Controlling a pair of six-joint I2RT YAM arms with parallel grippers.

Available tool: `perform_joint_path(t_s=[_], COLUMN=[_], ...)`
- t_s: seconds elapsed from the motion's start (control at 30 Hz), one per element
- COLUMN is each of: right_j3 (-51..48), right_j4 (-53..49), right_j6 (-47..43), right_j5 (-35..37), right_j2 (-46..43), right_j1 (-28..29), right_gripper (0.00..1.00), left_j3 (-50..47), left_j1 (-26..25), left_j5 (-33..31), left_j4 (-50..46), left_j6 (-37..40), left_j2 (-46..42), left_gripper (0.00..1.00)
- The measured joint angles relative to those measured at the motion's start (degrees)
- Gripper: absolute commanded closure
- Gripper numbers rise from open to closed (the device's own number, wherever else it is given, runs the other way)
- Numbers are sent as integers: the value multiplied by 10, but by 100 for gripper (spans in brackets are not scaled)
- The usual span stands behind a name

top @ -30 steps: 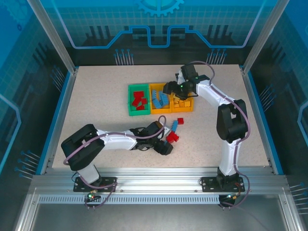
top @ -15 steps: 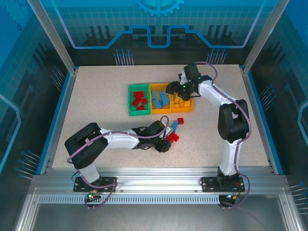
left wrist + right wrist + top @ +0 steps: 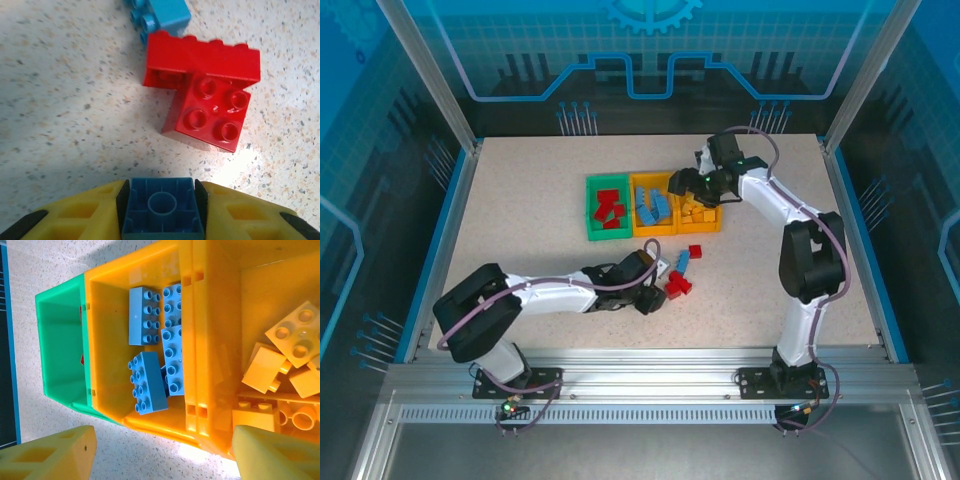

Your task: Sort the legos into containers by color

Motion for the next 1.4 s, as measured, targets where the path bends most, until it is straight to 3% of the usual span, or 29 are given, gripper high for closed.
perform_joint_path(t_s=[0.17,0.4,0.77,1.0,1.1,1.2,1.23,1.27,1.4], right_j3=[-33,-132,-218,-216,-216,-216,-216,-212,-196], right_j4=[-4,-17,-28,-28,-33,-39,-40,-43,-51], right_j6=[-12,-13,15,23,25,25,25,25,24], right_j5=[17,63,111,122,127,131,131,131,134], right_j2=[-35,-103,-123,-94,-78,-74,-73,-71,-58], right_j1=[-3,7,82,92,98,104,106,108,119], right_gripper=[27,33,41,45,45,45,45,46,49], left_j3=[21,125,383,450,462,465,464,460,416], left_j1=[35,101,183,201,204,205,205,205,205], left_j5=[-15,-23,-24,-35,-40,-40,-40,-40,-40], left_j4=[-17,-43,-91,-136,-148,-151,-152,-152,-152], left_j6=[1,9,18,-18,-36,-56,-64,-70,-90], left_j2=[-13,3,177,233,233,231,229,225,175], left_gripper=[61,62,61,39,34,19,7,1,1])
